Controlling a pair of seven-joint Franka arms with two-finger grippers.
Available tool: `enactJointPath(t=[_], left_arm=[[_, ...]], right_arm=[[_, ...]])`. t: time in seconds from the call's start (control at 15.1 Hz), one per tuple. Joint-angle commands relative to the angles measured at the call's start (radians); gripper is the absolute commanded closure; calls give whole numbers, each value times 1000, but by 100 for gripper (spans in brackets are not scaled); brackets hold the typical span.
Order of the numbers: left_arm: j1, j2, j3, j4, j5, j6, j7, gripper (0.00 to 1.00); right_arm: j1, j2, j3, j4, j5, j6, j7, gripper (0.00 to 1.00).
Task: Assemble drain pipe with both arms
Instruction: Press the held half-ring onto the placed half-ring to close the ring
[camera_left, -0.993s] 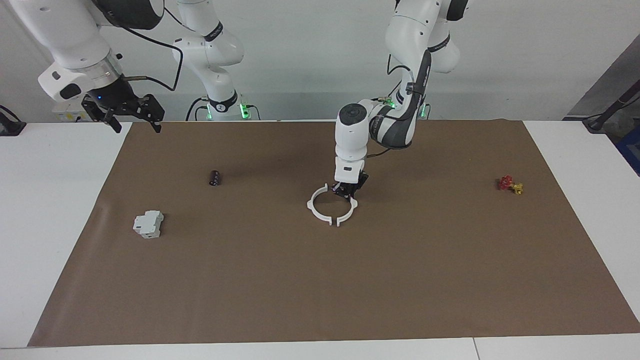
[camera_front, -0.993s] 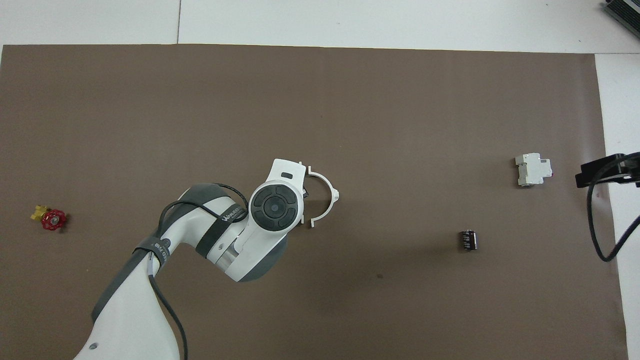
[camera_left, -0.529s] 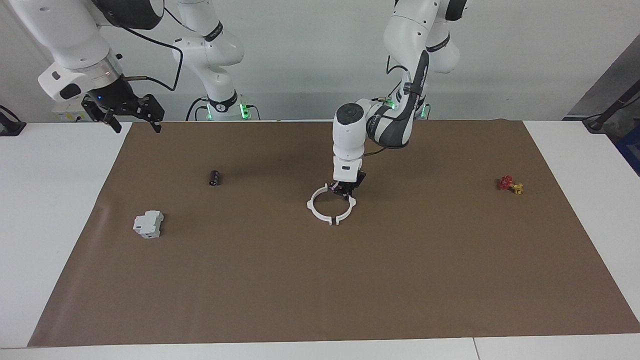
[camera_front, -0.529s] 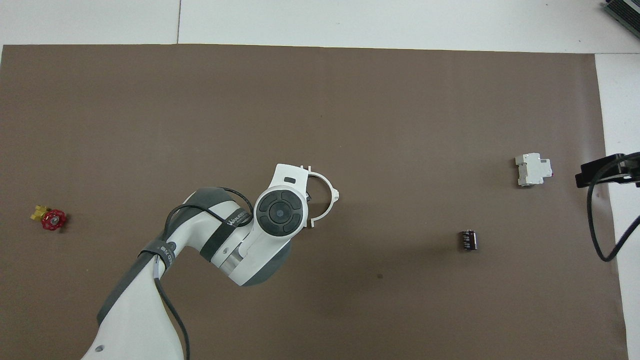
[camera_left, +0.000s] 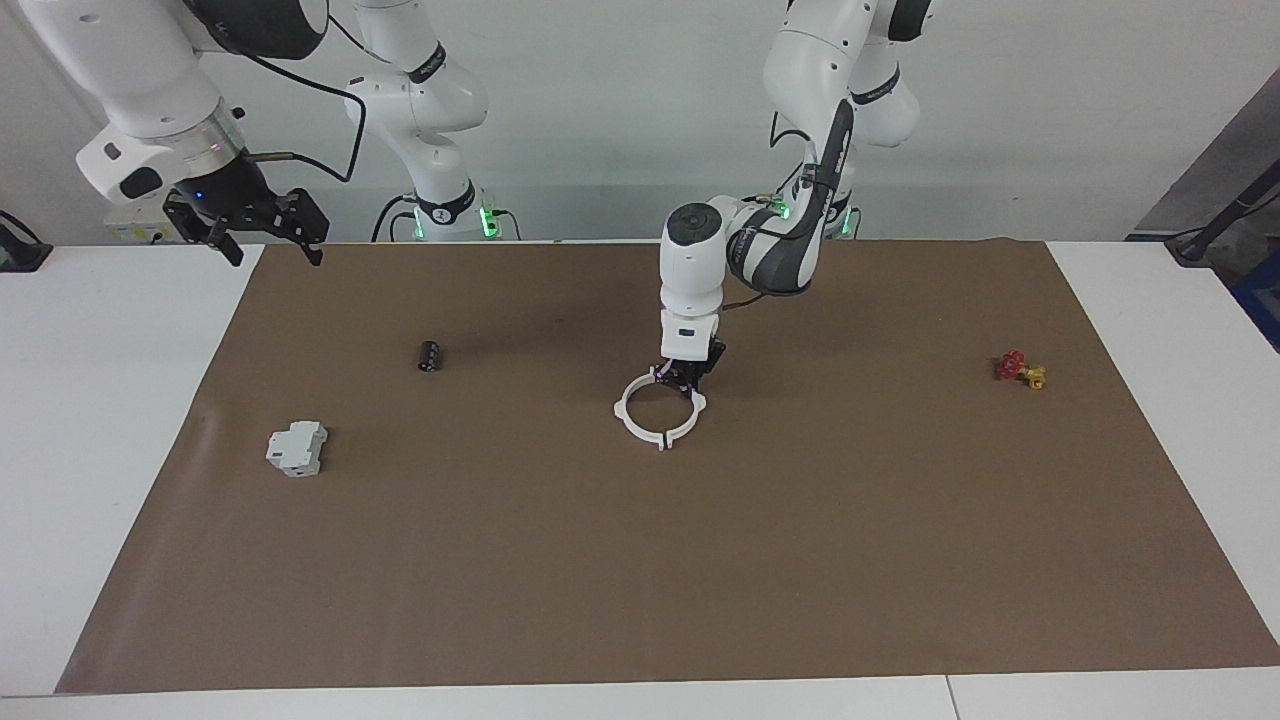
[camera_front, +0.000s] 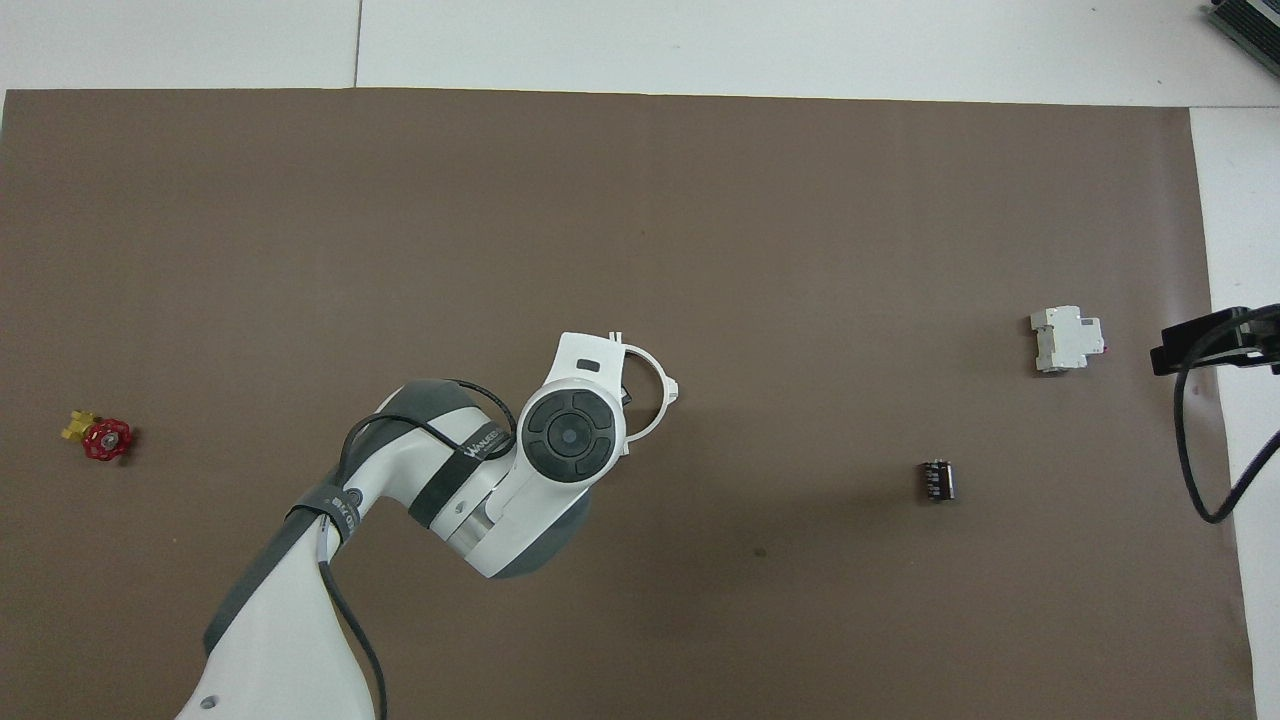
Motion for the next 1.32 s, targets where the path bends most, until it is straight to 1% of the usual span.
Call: enactJointPath(t=[0.0, 0.46, 0.53, 0.6, 0.73, 0.93, 0.99, 1.12, 1.19, 1.26], left_arm=[[-20, -10, 17, -22, -12, 25, -13, 100], [-18, -4, 17, -22, -12, 35, -13, 100], [-18, -4, 17, -20, -12, 35, -11, 54], [-18, -4, 17, -20, -12, 34, -9, 1], [-18, -4, 17, -17, -12, 31, -11, 0], [-18, -7, 17, 13, -12, -17, -5, 0], [-12, -18, 19, 44, -12, -68, 1, 0], [21, -56, 22, 125, -12, -217, 26, 0], [57, -81, 22, 157, -12, -283, 80, 0], [93, -113, 17, 177, -15, -340, 181, 0]], right_arm=[[-4, -17, 8, -19, -5, 12, 14, 0], [-4, -17, 8, -19, -5, 12, 14, 0], [-4, -17, 8, -19, -5, 12, 13, 0], [-4, -17, 8, -19, -5, 12, 14, 0], [-4, -17, 8, -19, -5, 11, 13, 0], [-4, -17, 8, -19, -5, 12, 14, 0], [-4, -17, 8, -19, -5, 12, 14, 0], [-4, -17, 8, -19, -5, 12, 14, 0], [-4, -17, 8, -19, -5, 12, 14, 0], [-4, -17, 8, -19, -5, 12, 13, 0]])
